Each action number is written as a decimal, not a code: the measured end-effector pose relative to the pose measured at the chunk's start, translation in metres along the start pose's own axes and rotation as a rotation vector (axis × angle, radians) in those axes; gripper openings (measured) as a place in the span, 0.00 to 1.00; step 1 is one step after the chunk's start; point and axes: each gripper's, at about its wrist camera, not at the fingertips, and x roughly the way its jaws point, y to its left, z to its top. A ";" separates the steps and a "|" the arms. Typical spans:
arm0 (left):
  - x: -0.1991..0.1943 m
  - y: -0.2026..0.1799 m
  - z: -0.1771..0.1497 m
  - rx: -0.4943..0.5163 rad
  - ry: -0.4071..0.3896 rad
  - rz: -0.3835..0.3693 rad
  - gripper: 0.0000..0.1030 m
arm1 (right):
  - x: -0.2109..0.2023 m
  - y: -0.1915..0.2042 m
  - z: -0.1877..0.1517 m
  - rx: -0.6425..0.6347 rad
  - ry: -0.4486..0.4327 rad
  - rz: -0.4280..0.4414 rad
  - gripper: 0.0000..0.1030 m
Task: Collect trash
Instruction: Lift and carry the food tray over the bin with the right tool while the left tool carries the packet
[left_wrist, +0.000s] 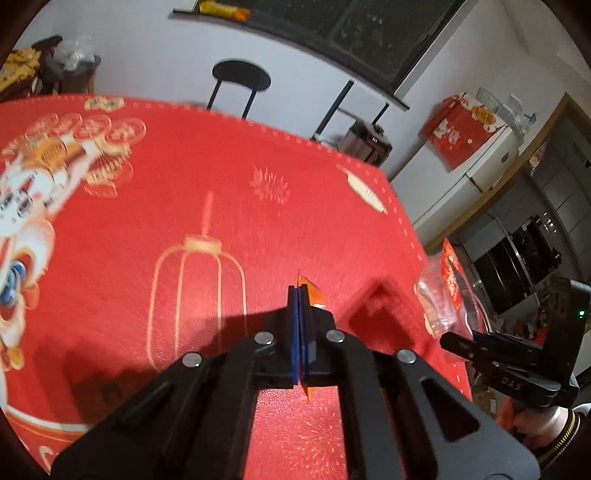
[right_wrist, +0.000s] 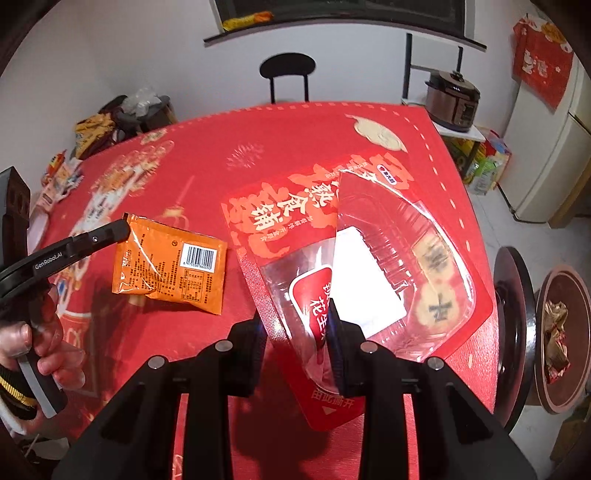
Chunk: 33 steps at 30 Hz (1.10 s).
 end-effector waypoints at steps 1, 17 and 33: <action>-0.007 -0.003 0.002 0.011 -0.017 0.004 0.04 | -0.003 0.002 0.001 -0.004 -0.008 0.007 0.29; -0.072 -0.050 0.005 0.056 -0.151 0.067 0.04 | -0.052 -0.016 0.009 -0.055 -0.089 0.085 0.29; -0.086 -0.121 0.011 0.075 -0.204 0.092 0.04 | -0.111 -0.164 -0.016 0.120 -0.173 -0.027 0.29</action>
